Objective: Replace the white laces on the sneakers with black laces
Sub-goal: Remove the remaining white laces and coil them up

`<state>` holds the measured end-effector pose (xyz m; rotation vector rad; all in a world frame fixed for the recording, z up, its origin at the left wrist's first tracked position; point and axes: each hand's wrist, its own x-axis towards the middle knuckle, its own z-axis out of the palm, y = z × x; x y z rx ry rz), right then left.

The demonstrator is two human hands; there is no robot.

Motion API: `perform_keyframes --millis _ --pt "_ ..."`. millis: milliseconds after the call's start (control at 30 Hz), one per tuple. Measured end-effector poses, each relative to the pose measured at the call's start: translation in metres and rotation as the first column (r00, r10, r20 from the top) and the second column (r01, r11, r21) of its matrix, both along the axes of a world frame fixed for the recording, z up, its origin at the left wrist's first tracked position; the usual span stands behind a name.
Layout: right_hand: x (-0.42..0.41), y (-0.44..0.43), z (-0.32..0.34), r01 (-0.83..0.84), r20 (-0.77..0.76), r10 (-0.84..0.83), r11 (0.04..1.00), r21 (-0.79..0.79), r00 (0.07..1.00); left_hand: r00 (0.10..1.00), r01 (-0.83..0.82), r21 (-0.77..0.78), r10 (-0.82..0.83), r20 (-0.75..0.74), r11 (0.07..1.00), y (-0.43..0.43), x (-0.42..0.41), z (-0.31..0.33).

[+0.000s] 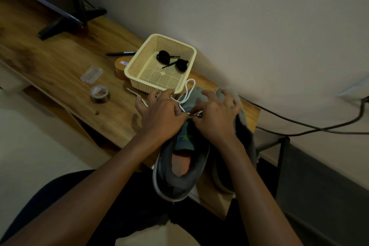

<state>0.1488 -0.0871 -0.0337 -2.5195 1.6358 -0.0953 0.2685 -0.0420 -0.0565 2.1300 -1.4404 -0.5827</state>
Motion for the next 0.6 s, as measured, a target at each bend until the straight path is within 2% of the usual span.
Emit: perform_keyframes --millis 200,300,400,500,600 --pt "0.002 0.000 -0.005 0.025 -0.032 -0.025 1.000 0.000 0.999 1.000 -0.003 0.005 0.003 -0.010 1.000 0.000 0.000 -0.002" --pt "-0.005 -0.005 -0.002 0.162 0.020 -0.161 0.984 -0.078 0.987 1.000 -0.004 -0.001 0.004 -0.007 1.000 -0.001 0.001 -0.003" --pt "-0.012 -0.009 0.002 0.268 0.094 -0.260 0.960 -0.082 0.961 1.000 -0.009 -0.015 0.009 -0.015 1.000 -0.001 0.001 -0.004" --pt "-0.007 -0.006 0.002 0.177 0.135 -0.167 0.982 -0.067 0.977 1.000 -0.010 -0.014 0.010 -0.002 1.000 -0.002 0.001 -0.004" --pt "0.001 0.001 0.001 0.038 0.033 -0.038 0.999 -0.004 0.999 1.000 -0.001 -0.002 0.001 0.003 1.000 -0.001 0.002 -0.004"
